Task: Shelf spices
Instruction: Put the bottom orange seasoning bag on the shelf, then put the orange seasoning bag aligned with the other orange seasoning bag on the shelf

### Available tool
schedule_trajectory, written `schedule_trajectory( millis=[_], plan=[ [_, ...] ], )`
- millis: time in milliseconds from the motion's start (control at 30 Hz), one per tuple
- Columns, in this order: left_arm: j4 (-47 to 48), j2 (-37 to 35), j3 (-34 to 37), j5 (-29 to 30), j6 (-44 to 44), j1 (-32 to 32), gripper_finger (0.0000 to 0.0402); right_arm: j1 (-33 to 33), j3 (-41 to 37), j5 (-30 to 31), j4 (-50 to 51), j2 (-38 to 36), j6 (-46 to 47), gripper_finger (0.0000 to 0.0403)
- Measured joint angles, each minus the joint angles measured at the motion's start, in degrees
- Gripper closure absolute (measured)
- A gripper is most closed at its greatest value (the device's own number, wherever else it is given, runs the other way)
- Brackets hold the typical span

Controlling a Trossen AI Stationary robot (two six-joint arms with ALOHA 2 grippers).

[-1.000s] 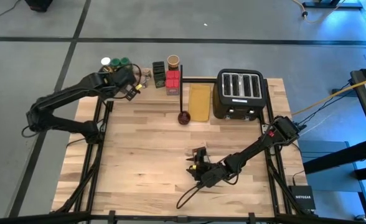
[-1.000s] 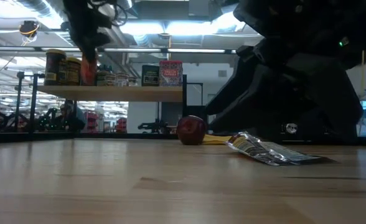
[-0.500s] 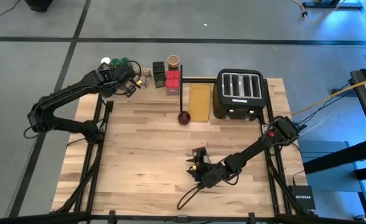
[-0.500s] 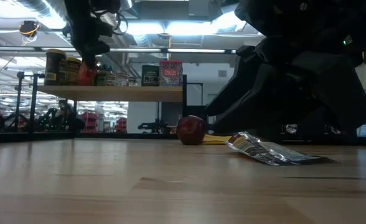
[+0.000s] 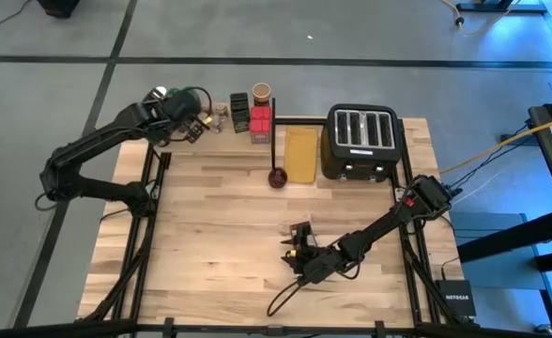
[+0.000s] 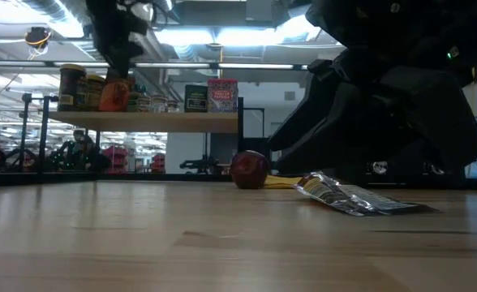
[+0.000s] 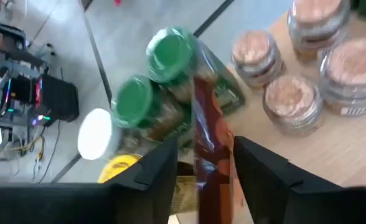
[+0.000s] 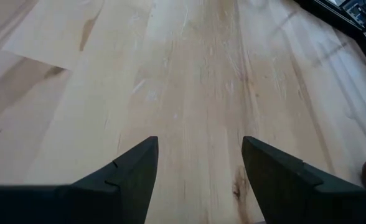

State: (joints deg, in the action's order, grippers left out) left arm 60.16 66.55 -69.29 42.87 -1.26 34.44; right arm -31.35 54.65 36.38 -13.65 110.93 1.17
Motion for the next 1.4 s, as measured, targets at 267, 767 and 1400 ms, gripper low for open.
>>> schedule_trajectory(
  millis=[267, 767, 1400],
  plan=[
    [7.2, -1.2, -12.2, 0.0, -2.3, -0.4, 0.0234, 0.0, 0.0, 0.0, 0.0, 0.0, 0.0, 0.0166],
    [-11.4, -1.4, -3.4, -25.2, -9.1, -28.3, 0.0233, -4.4, 0.1, 1.6, 18.0, -9.9, 6.0, 0.0166],
    [-64.8, 32.8, 14.7, -25.2, -10.4, -46.4, 0.0233, -5.0, -15.5, 0.1, 14.2, -11.9, 24.6, 0.0166]
  ],
)
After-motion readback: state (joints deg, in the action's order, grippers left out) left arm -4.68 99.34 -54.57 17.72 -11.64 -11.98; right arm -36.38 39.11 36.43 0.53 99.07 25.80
